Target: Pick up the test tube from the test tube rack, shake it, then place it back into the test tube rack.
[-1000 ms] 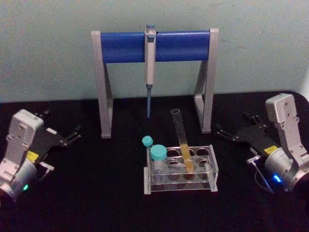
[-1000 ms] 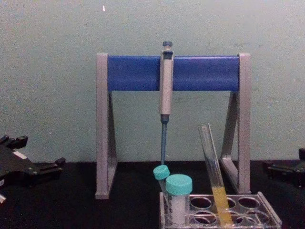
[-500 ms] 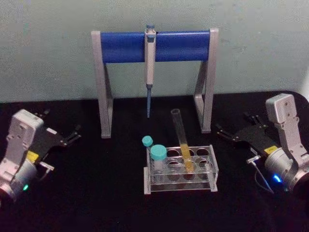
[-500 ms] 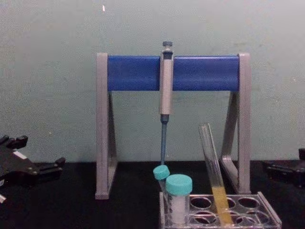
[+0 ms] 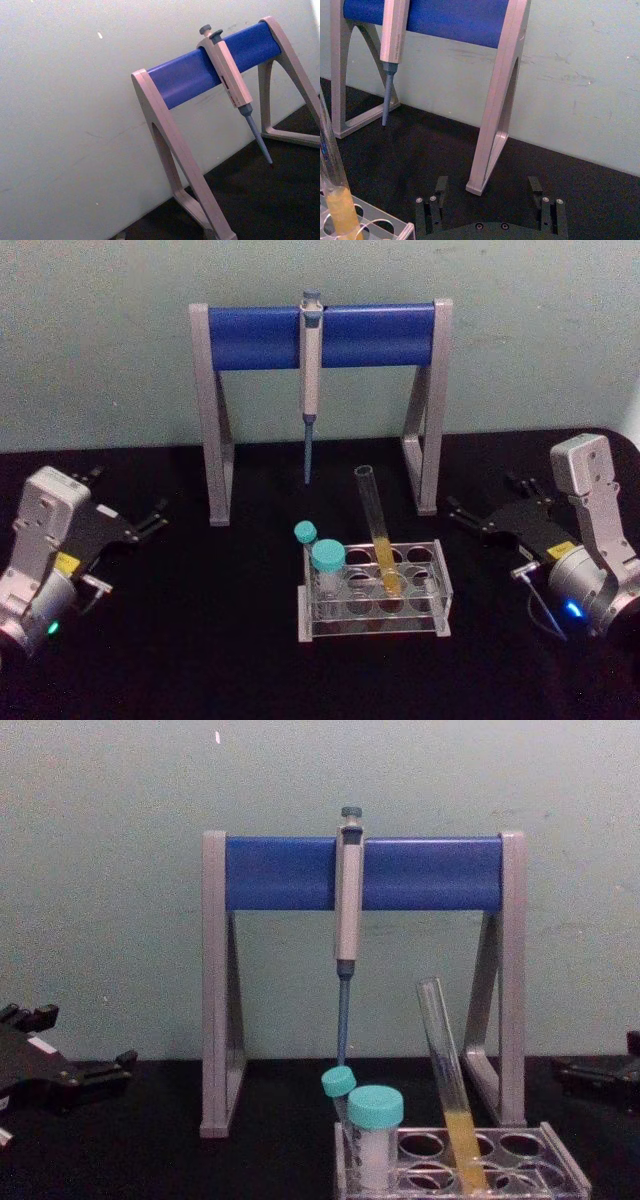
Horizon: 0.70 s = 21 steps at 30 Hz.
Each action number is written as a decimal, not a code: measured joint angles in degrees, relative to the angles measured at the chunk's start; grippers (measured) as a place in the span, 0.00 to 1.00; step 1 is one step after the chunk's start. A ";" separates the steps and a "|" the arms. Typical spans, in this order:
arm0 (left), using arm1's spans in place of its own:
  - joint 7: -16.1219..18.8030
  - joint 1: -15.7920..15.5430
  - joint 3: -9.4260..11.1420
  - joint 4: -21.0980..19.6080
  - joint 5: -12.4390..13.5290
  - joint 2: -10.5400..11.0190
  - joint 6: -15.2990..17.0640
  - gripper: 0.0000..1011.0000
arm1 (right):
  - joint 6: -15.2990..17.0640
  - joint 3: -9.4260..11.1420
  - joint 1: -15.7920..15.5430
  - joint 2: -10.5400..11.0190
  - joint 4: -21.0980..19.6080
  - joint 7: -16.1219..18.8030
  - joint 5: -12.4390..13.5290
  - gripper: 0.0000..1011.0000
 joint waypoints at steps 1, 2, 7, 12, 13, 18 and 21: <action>0.00 0.00 0.00 0.00 0.00 0.00 0.00 0.99 | 0.00 0.00 0.00 0.00 0.00 0.00 0.00 0.99; 0.00 0.00 0.00 0.00 0.00 0.00 0.00 0.99 | 0.00 0.00 0.00 0.00 0.00 0.00 0.00 0.99; 0.00 0.00 0.00 0.00 0.00 0.00 0.00 0.99 | 0.00 0.00 0.00 0.00 0.00 0.00 0.00 0.99; 0.00 0.00 0.00 0.00 0.00 0.00 0.00 0.99 | 0.00 0.00 0.00 0.00 0.00 0.00 0.00 0.99; 0.00 0.00 0.00 0.00 0.00 0.00 0.00 0.99 | 0.01 0.00 0.00 0.00 0.00 0.00 0.00 0.99; 0.00 0.00 0.00 0.00 0.00 0.00 0.00 0.99 | 0.00 0.00 0.00 0.00 0.00 0.00 0.00 0.99; 0.00 0.00 0.00 0.00 0.00 0.00 0.00 0.99 | 0.00 0.00 0.00 0.00 0.00 0.00 0.00 0.99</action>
